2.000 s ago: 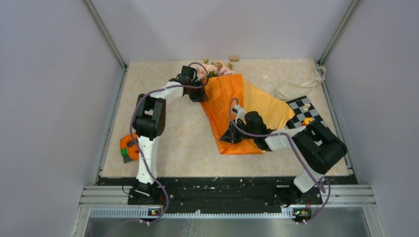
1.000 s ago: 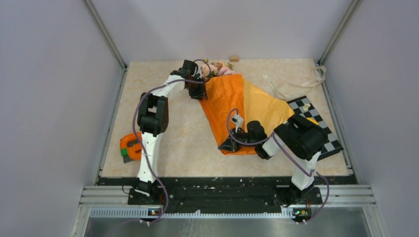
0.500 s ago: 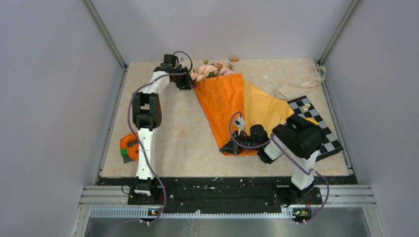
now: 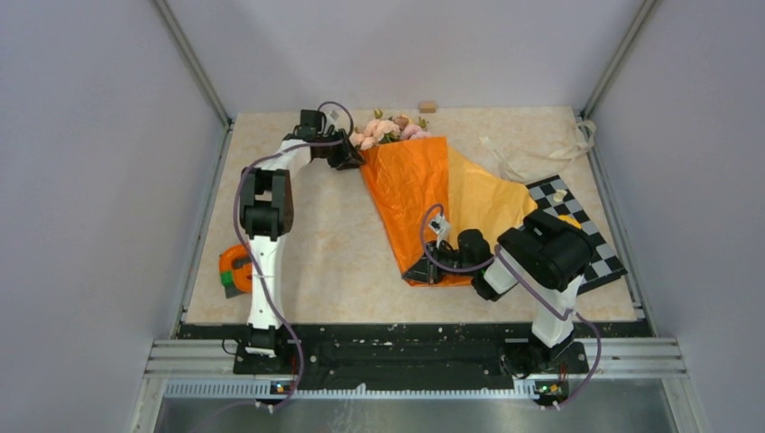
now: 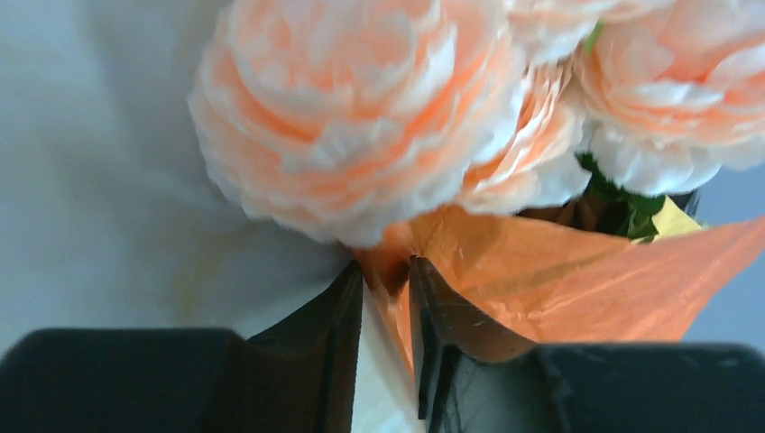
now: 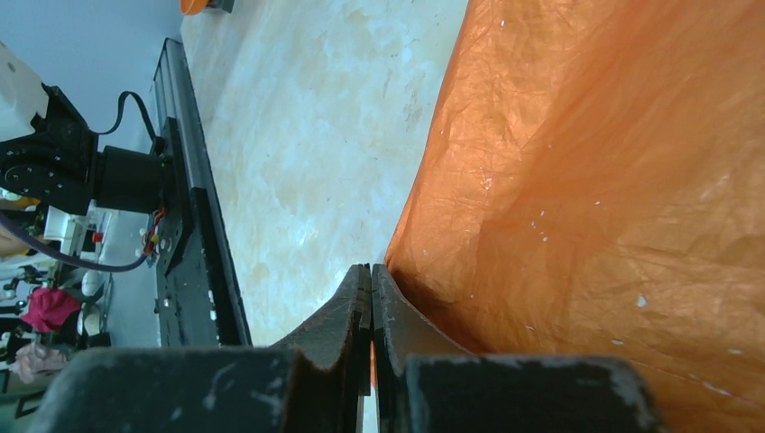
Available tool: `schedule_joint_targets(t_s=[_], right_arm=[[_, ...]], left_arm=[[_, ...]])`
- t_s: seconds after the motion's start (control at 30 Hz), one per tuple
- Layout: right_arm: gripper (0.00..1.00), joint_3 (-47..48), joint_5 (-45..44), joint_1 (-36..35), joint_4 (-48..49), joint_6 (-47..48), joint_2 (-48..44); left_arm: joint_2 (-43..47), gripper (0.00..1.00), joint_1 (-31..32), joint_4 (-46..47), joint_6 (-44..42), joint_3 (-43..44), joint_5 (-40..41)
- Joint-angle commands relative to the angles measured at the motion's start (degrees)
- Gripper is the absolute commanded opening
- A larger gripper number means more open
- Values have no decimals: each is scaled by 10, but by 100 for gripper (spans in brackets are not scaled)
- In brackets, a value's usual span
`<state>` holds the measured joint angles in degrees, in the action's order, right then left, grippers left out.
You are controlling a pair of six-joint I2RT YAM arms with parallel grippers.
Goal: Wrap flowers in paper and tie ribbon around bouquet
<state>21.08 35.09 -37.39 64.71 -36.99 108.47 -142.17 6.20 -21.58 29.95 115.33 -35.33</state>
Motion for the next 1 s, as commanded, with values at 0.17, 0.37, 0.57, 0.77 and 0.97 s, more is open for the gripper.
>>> schedule_joint_targets(t_s=[0.17, 0.37, 0.57, 0.77, 0.97], right_arm=[[0, -14, -17, -9, -115, 19, 24], [0, -8, 3, -37, -114, 20, 35], [0, 11, 19, -65, -69, -16, 62], [0, 35, 11, -79, -52, -32, 57], [0, 80, -39, -79, -150, 9, -25]], left_arm=[[48, 0, 5, -7, -3, -59, 81], [70, 0, -2, -19, -28, -55, 163], [85, 0, -22, -32, -39, -59, 171], [119, 20, -25, -81, -49, -77, 157], [283, 72, -9, -30, -39, -246, 157]])
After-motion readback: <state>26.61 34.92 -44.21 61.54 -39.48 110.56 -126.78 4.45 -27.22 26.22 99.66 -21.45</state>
